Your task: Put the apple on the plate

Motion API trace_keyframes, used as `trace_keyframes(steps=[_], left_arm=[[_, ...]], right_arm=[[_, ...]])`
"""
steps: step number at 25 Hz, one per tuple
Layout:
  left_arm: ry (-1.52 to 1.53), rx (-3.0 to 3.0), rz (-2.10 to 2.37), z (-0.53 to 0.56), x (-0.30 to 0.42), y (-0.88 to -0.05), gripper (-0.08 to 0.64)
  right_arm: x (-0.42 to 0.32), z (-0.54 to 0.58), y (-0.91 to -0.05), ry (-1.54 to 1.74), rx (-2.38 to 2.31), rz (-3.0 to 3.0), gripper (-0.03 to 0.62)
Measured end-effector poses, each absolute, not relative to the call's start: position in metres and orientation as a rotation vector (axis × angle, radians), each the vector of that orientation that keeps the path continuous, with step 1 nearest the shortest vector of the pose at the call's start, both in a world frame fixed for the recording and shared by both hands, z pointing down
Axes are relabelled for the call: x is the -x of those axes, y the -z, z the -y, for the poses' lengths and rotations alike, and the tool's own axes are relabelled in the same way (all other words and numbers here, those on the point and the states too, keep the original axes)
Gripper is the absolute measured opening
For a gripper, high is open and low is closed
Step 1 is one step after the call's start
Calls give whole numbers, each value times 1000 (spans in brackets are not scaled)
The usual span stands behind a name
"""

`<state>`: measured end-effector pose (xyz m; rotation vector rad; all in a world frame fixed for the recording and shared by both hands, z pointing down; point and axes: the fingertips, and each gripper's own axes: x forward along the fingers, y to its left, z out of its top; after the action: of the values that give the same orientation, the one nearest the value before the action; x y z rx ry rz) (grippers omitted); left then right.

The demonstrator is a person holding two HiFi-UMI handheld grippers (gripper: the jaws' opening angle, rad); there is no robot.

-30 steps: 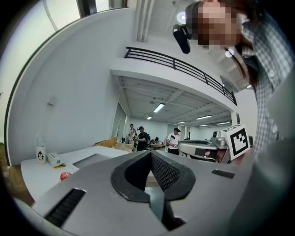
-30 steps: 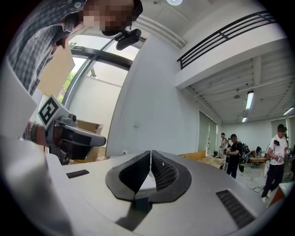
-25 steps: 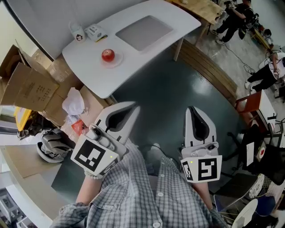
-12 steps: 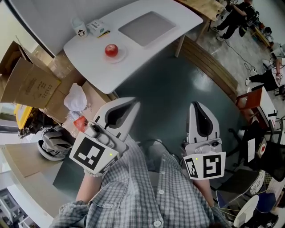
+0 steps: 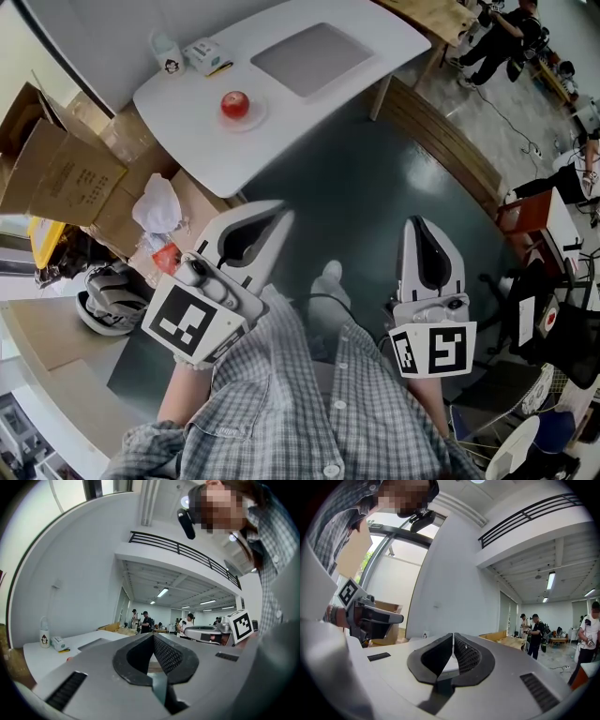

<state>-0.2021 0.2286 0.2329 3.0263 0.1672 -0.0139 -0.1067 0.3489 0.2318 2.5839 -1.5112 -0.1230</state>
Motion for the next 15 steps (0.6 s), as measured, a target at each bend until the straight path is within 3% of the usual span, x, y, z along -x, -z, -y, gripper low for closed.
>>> trace_keyframes(steps=[15], left_arm=[[-8,-3038,-27,-217,124,-232,8]], right_arm=[[18,-321,-234,111,-2522,1666,26]])
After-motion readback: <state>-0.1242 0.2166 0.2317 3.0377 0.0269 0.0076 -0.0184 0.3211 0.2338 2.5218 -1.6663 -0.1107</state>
